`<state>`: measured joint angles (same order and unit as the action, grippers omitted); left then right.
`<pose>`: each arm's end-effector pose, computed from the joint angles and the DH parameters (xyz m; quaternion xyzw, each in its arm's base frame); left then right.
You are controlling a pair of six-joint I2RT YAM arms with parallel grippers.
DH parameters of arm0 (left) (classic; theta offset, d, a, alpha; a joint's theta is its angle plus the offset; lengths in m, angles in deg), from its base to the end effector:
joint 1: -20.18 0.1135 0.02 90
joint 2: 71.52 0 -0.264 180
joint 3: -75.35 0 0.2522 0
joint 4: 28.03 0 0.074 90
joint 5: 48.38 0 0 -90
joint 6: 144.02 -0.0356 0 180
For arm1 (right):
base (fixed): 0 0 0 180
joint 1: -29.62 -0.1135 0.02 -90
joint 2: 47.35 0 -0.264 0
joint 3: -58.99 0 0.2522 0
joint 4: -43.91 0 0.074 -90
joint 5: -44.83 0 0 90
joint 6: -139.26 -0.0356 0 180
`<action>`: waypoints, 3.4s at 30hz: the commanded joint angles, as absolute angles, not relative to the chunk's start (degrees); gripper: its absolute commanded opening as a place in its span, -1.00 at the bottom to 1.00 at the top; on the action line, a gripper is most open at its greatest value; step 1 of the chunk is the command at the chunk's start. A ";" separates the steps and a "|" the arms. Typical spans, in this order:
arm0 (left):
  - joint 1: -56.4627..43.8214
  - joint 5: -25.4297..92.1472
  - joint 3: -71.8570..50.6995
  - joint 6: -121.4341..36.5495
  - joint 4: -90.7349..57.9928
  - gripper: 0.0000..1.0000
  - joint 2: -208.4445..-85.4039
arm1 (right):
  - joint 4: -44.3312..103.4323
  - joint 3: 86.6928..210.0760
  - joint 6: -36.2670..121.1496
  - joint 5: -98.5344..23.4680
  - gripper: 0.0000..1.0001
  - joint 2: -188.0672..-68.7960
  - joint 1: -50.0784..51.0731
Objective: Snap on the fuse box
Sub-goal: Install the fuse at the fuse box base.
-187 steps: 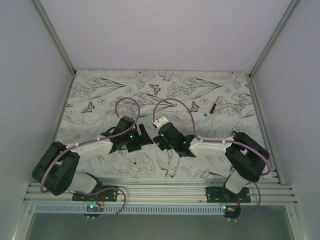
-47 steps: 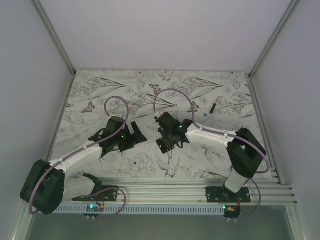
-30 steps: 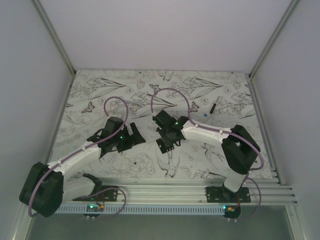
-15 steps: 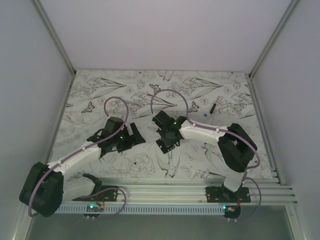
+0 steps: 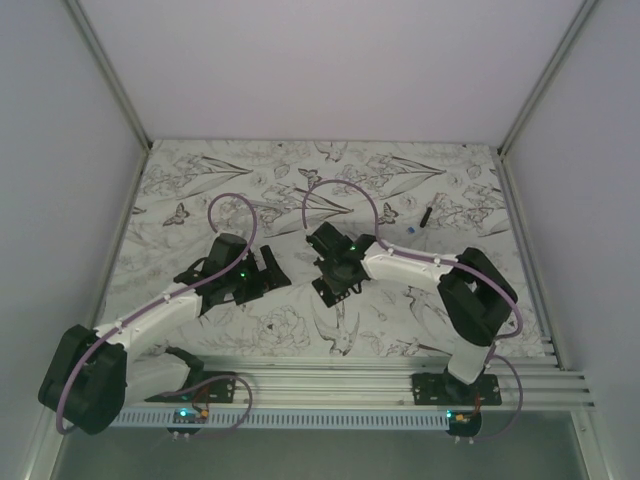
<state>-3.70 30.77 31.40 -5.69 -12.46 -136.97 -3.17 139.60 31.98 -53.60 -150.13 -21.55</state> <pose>0.2093 -0.1000 0.1955 -0.1475 0.8799 -0.3298 0.3086 0.2239 0.2699 0.1737 -0.2733 0.9423 0.0412 0.1892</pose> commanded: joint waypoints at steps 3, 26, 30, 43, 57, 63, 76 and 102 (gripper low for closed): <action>-3.20 30.03 31.80 -6.36 -10.73 0.96 -135.95 | -1.83 127.41 31.99 -50.54 -1.00 -155.89 -20.56; -3.20 29.99 31.80 -6.07 -10.33 0.97 -135.72 | -4.46 143.83 36.05 -54.12 -0.45 -148.01 -20.65; -3.20 30.10 31.62 -6.12 -10.27 0.97 -136.24 | -3.96 144.11 36.59 -53.40 -0.45 -147.74 -20.65; -3.20 29.86 31.62 -6.21 -10.14 0.97 -135.94 | -3.34 144.20 37.14 -53.55 -0.63 -150.16 -20.56; -3.20 29.91 31.48 -6.30 -10.07 0.97 -136.13 | -3.20 144.78 37.62 -51.97 -0.84 -152.37 -20.47; -3.20 29.90 31.27 -6.46 -10.18 0.97 -136.50 | -5.48 145.05 38.38 -52.19 -1.00 -154.59 -20.56; -3.20 30.16 31.17 -6.39 -10.07 0.97 -136.62 | -8.04 143.58 37.66 -55.18 -1.00 -161.38 -21.71; -3.12 30.56 31.62 -6.36 -10.08 0.98 -135.94 | -10.22 140.62 36.76 -55.01 -1.00 -170.82 -23.46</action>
